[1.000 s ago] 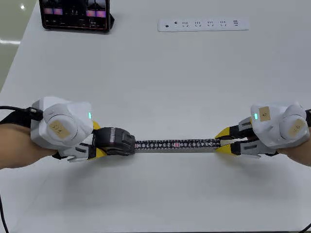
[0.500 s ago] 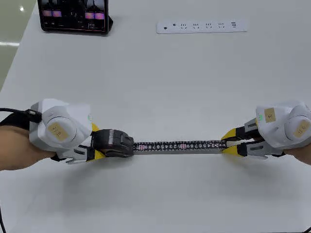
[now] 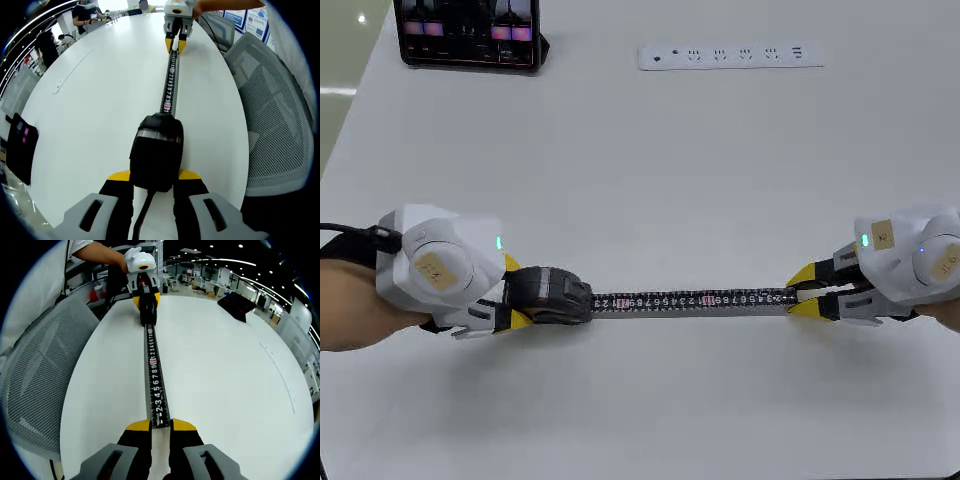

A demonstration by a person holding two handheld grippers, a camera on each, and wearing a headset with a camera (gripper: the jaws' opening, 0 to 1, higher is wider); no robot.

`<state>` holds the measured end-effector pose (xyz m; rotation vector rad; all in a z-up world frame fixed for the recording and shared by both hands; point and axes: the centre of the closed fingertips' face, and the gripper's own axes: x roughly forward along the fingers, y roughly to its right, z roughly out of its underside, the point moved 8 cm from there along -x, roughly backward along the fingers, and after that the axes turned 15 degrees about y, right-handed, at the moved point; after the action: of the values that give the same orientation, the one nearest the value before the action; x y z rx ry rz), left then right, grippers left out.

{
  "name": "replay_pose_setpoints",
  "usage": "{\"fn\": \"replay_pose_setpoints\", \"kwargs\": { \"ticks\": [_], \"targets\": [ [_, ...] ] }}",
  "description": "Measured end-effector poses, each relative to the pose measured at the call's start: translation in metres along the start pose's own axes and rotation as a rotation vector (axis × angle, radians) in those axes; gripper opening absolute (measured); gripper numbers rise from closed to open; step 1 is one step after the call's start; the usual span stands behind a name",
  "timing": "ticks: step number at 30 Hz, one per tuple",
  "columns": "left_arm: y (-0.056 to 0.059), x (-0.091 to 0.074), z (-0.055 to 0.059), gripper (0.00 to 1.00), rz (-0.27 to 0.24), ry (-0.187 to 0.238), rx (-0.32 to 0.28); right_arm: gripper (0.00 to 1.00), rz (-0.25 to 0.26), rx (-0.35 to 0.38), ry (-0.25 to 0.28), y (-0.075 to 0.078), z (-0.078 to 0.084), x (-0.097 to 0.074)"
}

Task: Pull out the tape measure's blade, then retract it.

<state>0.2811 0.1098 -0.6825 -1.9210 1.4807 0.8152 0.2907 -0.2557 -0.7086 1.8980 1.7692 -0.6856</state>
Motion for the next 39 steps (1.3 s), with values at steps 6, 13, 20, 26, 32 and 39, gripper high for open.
{"fn": "replay_pose_setpoints", "kwargs": {
  "ticks": [6,13,20,26,32,39],
  "targets": [
    [-0.0002,0.0002,-0.0004,0.25,0.002,0.002,0.001,0.08,0.003,0.008,-0.014,0.0013,0.0036,-0.0077],
    [-0.0003,0.0005,-0.0007,0.25,0.002,0.004,-0.004,0.09,0.003,0.012,-0.033,-0.0005,0.0052,-0.0054],
    [0.0004,0.0007,-0.0011,0.25,-0.008,0.008,-0.012,0.09,0.011,0.028,-0.031,-0.0012,0.0050,-0.0043],
    [0.0003,0.0011,-0.0008,0.26,-0.016,0.012,-0.023,0.10,0.019,0.045,-0.034,-0.0019,0.0046,-0.0037],
    [0.0010,0.0012,-0.0003,0.27,-0.024,0.017,-0.027,0.12,0.010,0.043,-0.042,-0.0015,0.0043,-0.0033],
    [0.0014,0.0012,-0.0002,0.27,-0.037,0.026,-0.044,0.15,0.003,0.043,-0.060,-0.0026,0.0019,-0.0019]
  ]
}}
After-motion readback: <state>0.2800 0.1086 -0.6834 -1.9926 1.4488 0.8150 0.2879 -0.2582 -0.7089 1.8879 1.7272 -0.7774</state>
